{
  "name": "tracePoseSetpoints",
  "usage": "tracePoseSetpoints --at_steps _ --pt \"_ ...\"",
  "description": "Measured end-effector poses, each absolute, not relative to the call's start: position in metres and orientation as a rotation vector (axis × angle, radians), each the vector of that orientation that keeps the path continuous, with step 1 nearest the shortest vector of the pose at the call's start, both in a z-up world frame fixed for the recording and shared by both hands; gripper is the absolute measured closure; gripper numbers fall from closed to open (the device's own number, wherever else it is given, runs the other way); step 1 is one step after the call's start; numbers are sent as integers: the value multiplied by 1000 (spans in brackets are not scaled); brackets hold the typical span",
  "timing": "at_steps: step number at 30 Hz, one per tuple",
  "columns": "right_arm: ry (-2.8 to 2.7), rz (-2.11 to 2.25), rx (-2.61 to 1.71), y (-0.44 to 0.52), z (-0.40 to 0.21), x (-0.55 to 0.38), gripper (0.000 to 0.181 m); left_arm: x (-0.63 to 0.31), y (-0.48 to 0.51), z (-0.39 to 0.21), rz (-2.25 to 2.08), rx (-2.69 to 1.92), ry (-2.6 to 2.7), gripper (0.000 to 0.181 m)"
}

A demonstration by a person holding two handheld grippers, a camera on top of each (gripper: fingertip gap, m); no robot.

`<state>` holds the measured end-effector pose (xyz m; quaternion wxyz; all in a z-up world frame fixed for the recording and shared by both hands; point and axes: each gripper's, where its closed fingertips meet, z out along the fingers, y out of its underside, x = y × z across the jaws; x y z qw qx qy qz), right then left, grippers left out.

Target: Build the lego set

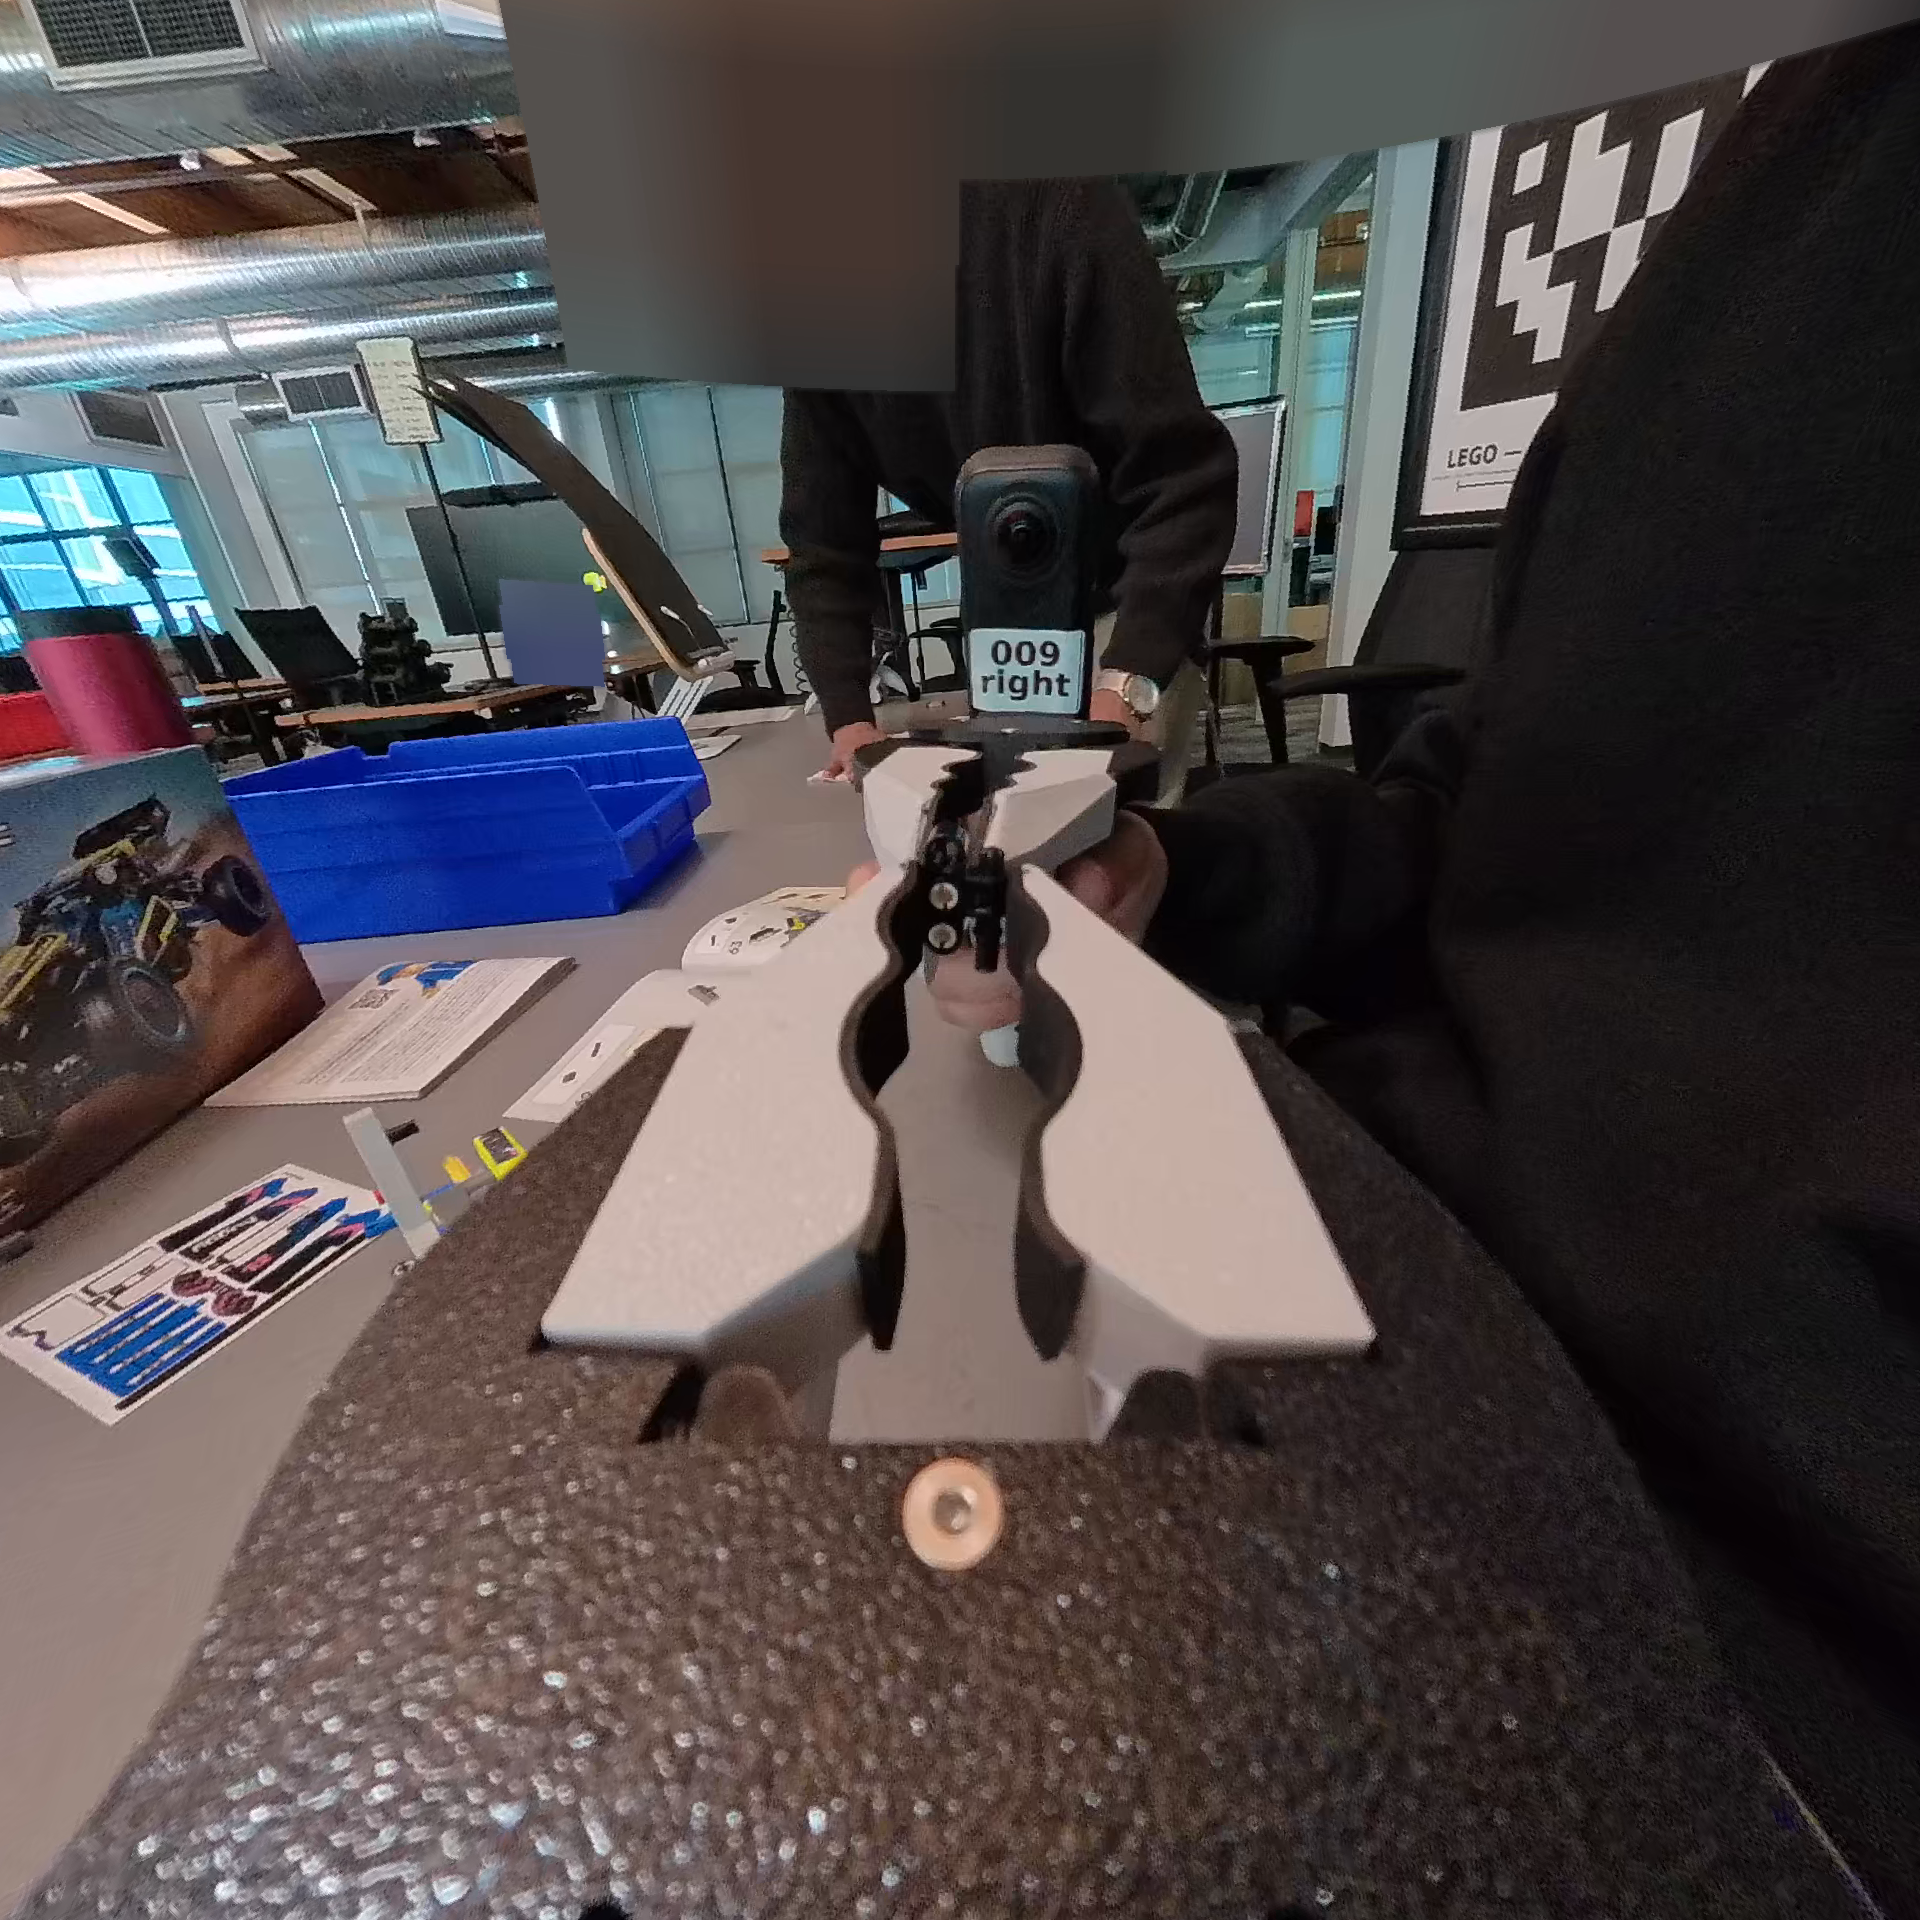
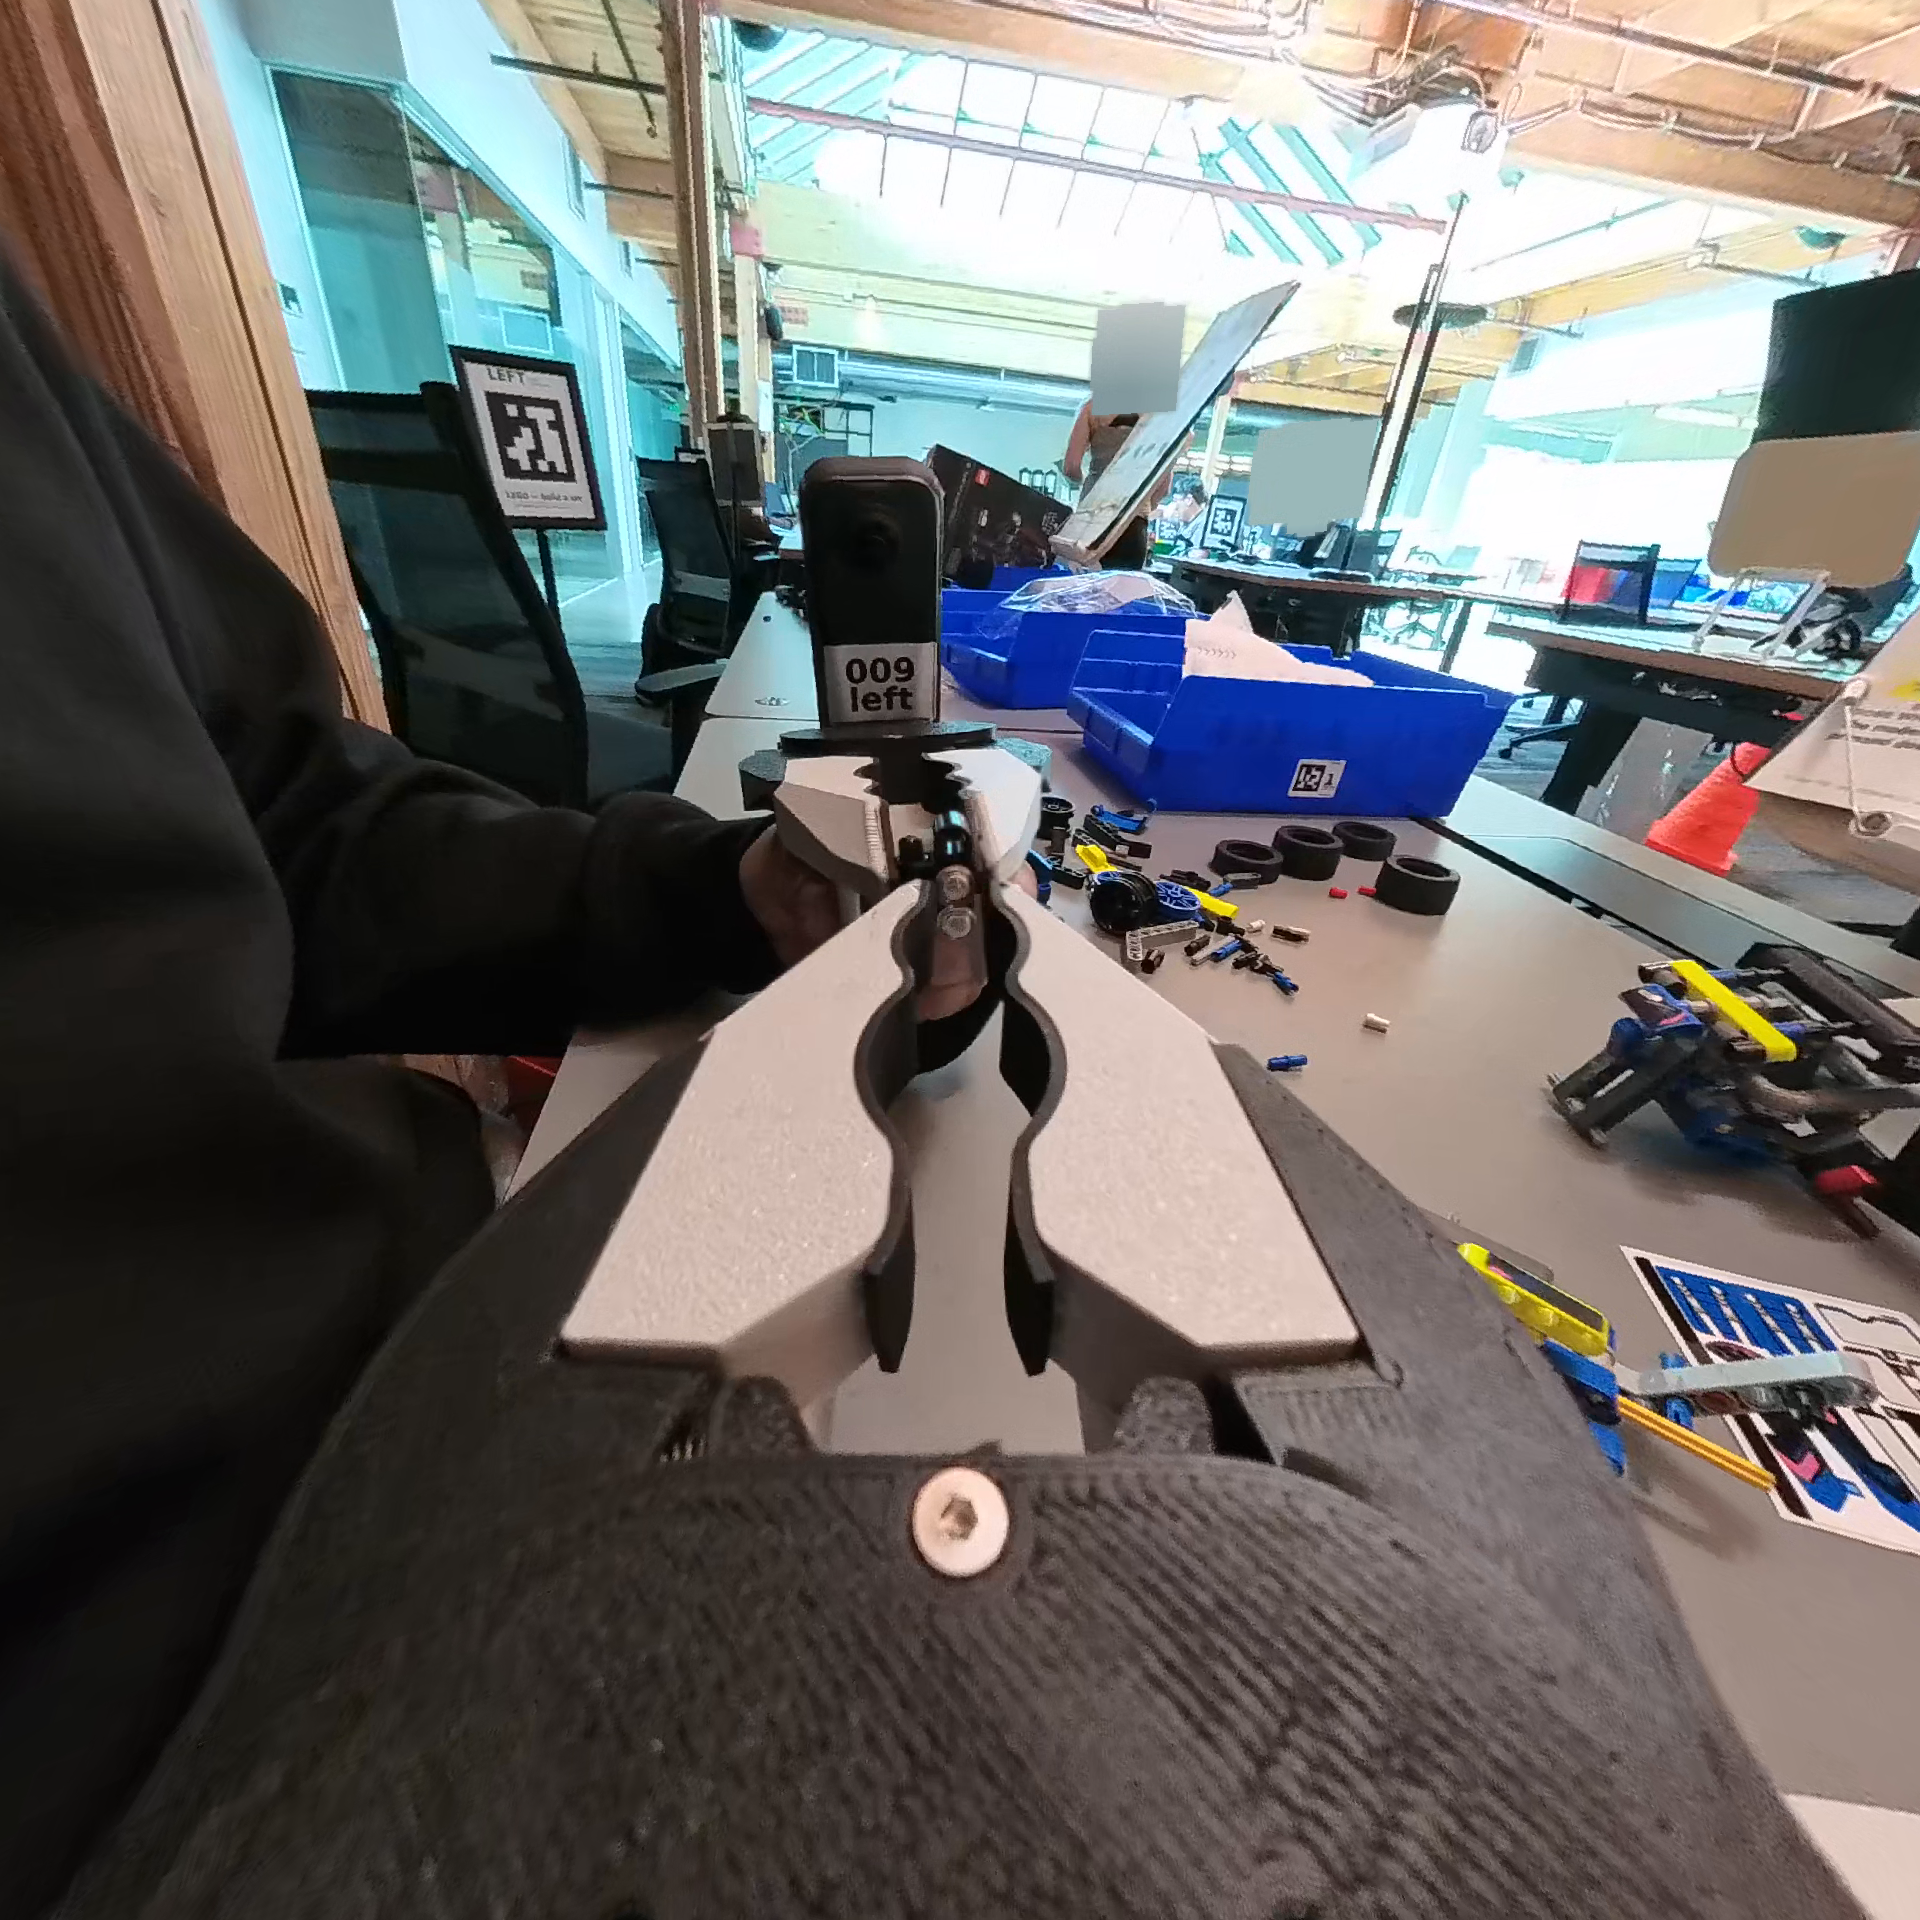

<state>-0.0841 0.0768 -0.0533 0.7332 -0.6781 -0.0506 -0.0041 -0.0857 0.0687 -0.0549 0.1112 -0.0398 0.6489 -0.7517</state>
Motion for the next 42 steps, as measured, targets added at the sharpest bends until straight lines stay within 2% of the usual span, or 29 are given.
tracePoseSetpoints --at_steps 42 --pt "-84 -90 -1566 81 -71 -73 176 -73 72 -77 -2005 -204 2053 169"
